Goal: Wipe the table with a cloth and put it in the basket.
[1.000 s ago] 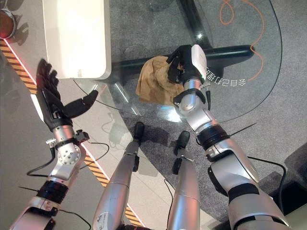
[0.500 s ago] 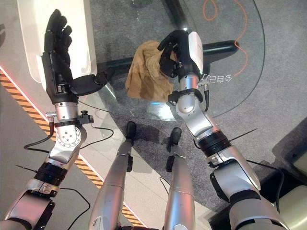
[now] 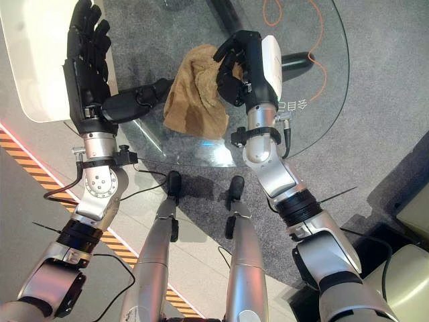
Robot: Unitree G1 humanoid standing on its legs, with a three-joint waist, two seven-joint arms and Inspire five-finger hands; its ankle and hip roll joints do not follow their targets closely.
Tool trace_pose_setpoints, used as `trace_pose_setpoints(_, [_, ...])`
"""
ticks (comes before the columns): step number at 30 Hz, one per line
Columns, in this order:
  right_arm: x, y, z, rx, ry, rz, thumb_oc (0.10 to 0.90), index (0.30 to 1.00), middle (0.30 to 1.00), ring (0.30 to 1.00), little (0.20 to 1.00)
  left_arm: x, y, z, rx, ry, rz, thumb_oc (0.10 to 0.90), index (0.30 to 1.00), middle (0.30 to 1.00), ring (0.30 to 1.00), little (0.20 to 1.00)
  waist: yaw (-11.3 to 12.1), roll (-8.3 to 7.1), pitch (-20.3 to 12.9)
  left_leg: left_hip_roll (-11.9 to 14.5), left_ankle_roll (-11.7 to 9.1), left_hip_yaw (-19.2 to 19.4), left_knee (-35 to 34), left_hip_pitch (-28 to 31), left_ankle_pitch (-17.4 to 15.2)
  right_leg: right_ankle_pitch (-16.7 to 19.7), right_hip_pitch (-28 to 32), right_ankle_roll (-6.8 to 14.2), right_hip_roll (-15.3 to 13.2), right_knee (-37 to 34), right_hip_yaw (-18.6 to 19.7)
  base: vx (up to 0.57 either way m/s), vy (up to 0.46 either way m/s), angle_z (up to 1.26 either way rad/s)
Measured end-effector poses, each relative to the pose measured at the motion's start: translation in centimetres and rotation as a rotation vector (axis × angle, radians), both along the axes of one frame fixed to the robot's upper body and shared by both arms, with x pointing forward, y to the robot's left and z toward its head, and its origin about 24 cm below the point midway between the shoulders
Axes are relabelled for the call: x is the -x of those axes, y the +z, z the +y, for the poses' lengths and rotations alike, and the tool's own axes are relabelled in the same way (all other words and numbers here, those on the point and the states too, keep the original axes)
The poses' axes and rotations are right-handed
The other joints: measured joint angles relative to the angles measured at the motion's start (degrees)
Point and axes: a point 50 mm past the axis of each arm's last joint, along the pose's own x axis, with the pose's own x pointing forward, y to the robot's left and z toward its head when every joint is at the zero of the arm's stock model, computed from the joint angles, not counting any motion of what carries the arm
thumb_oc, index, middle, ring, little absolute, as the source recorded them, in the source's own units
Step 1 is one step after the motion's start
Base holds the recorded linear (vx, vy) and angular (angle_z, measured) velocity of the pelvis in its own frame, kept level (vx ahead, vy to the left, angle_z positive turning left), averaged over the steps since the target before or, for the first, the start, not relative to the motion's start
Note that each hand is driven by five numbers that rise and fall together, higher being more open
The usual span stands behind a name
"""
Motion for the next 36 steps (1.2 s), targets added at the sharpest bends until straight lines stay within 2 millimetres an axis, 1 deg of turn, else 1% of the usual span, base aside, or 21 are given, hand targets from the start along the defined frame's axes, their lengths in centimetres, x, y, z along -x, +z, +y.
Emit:
trace_pose_setpoints(4, [0.3,0.2,0.4,-0.008,0.023,-0.021,0.100,0.300,0.300,0.300,0.200,-0.1,-0.1,-0.1,0.030,-0.025,0.010,0.800,0.900,0.900,0.900,0.900,-0.4,-0.01,0.0,0.0,0.1,0.2,0.0,0.0,-0.1,0.0,0.0,0.0,0.0,0.0,0.1,0.00,0.000,0.00])
trace_pose_setpoints(9, [0.5,0.4,0.5,0.010,0.014,-0.044,0.100,0.300,0.300,0.300,0.200,-0.2,-0.2,-0.4,0.064,-0.058,0.020,0.800,0.900,0.900,0.900,0.900,-0.8,-0.01,0.0,0.0,0.1,0.4,0.0,0.1,-0.1,0.0,0.0,0.0,0.0,0.0,0.3,0.00,0.000,0.00])
trace_pose_setpoints(12, [0.9,0.8,0.6,0.000,0.030,-0.067,0.100,0.300,0.300,0.300,0.200,-0.2,-0.3,-0.6,0.078,-0.072,0.026,0.800,0.900,0.900,0.900,0.900,-0.9,-0.01,0.0,0.0,0.2,0.6,0.1,0.1,-0.1,0.1,-0.1,0.1,0.0,0.0,0.6,0.00,0.000,-0.01])
trace_pose_setpoints(15, [1.3,1.3,0.7,-0.006,0.040,-0.090,0.100,0.300,0.300,0.300,0.200,-0.3,-0.3,-0.7,0.073,-0.104,0.031,0.800,0.900,0.900,0.900,0.900,-0.9,-0.02,0.0,0.0,0.2,0.9,0.1,0.3,-0.1,0.1,-0.1,0.2,0.0,0.0,0.9,0.01,-0.001,-0.02])
trace_pose_setpoints(26, [1.6,1.9,0.5,0.003,0.029,-0.134,0.100,0.300,0.300,0.300,0.200,-0.5,-0.5,-0.8,0.047,-0.116,0.062,0.800,0.900,0.900,0.900,0.900,-0.9,-0.03,0.0,0.0,0.3,1.1,0.1,0.4,-0.2,0.2,0.0,0.3,0.1,0.0,1.2,0.00,0.000,0.00])
trace_pose_setpoints(33, [2.6,3.1,0.7,-0.013,0.063,-0.201,0.100,0.300,0.300,0.300,0.200,-0.5,-0.6,-0.8,0.042,-0.118,0.070,0.800,0.900,0.900,0.900,0.900,-0.9,-0.06,0.0,0.0,0.3,1.2,0.4,0.6,-0.2,0.3,0.2,0.3,0.1,0.0,1.2,0.00,0.000,0.00])
trace_pose_setpoints(36, [2.8,3.4,0.7,-0.016,0.074,-0.219,0.100,0.300,0.300,0.300,0.200,-0.8,-1.0,-0.8,0.028,-0.136,0.088,0.800,0.900,0.900,0.900,0.900,-1.0,-0.10,0.0,0.0,0.6,1.2,1.0,0.8,-0.4,0.4,0.6,0.3,0.1,0.0,1.3,0.00,0.000,0.00])
